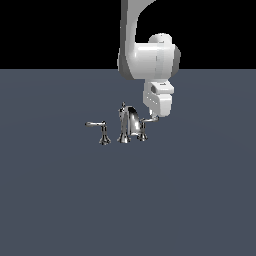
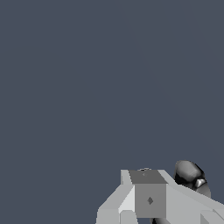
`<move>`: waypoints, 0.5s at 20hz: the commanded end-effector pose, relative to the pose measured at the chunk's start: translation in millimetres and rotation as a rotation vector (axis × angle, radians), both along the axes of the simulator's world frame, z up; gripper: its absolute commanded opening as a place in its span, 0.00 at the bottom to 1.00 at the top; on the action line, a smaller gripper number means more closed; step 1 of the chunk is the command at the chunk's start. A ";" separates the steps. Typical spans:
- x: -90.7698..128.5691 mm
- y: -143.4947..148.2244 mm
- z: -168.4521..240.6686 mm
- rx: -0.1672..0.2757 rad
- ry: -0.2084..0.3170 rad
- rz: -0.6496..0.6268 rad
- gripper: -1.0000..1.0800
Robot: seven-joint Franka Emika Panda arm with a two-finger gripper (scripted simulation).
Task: Turn on the faucet by rotating a designated handle.
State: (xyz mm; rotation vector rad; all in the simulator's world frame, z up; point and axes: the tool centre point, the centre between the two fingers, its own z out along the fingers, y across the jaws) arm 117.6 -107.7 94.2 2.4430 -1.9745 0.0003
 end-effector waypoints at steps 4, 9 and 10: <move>-14.9 -10.7 -0.1 0.000 0.000 -0.001 0.00; -16.0 -4.5 0.3 0.004 -0.009 0.010 0.00; -18.8 -5.0 0.0 0.004 -0.008 0.009 0.00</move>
